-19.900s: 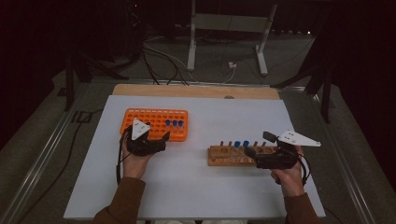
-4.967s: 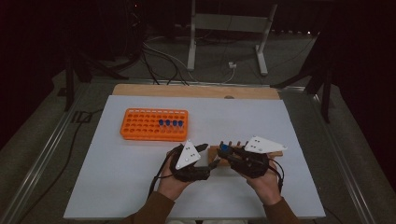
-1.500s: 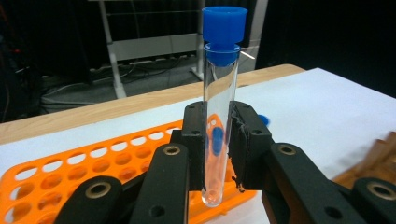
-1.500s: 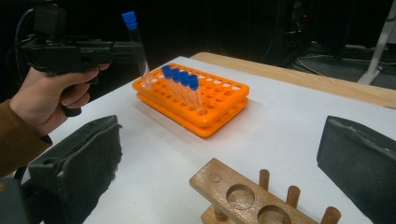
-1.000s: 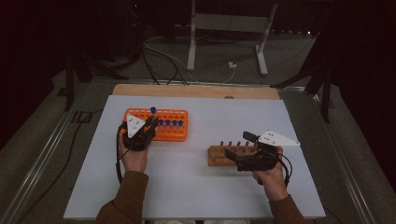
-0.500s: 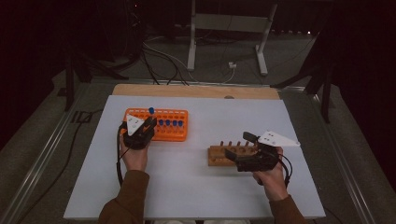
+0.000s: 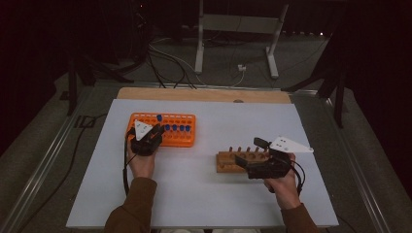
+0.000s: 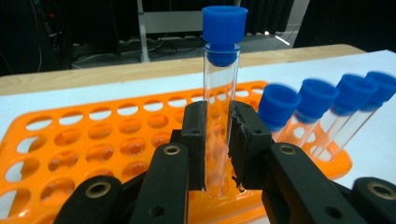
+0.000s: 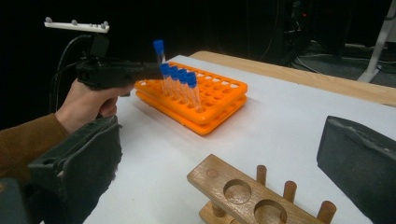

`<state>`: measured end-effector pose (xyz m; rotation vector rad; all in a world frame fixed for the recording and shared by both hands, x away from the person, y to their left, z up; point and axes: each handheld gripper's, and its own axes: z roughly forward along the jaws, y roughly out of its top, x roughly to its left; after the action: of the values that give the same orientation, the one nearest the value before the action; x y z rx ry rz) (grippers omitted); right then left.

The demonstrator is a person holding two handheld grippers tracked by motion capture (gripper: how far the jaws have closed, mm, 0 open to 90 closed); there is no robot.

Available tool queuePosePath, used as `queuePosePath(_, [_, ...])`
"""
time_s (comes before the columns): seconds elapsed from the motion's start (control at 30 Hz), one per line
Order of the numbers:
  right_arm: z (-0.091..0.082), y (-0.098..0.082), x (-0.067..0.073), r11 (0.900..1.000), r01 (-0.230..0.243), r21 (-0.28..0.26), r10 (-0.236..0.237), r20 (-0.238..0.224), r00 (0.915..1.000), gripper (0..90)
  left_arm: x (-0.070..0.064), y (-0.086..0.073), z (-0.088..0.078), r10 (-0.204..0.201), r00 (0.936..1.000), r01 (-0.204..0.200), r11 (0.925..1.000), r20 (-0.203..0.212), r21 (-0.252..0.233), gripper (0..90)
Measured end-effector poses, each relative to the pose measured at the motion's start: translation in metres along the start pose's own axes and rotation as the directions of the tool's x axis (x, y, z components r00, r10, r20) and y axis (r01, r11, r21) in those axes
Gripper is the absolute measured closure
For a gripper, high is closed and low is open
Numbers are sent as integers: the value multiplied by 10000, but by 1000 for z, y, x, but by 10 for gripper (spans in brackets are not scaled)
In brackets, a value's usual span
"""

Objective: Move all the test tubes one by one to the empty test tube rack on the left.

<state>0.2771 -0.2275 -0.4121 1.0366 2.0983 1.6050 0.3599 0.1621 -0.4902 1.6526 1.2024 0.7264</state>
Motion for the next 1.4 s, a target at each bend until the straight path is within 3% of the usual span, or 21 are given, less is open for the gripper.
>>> queuePosePath(0.43, [-1,-1,-1,10000,-10,48,9,37,10000,0,1,-9,5,322,9994,-330,9974,140,648,786])
queuePosePath(0.6, [-3,-1,-2,10000,-9,36,9,63,10000,0,-2,-12,8,736,9972,-744,9912,119,1096,786])
queuePosePath(0.7, [-4,-1,-3,10000,-25,16,24,85,10000,0,0,-13,8,576,9982,-593,9922,181,1099,786])
queuePosePath(0.87, [-5,-1,-4,10000,-37,-9,37,106,9999,0,0,-13,7,674,9975,-694,9909,212,1154,786])
queuePosePath(1.03, [-7,-1,-6,10000,-36,-54,37,134,9999,0,1,-12,7,298,9994,-318,9926,184,1171,774])
queuePosePath(1.23, [-10,-2,-10,9999,-114,-58,115,203,9997,0,5,-12,2,-62,9994,17,9906,328,1370,625])
queuePosePath(1.4, [-13,-5,-14,9990,-399,-183,398,-35,9992,0,12,-8,-15,-447,9972,386,9943,599,990,511])
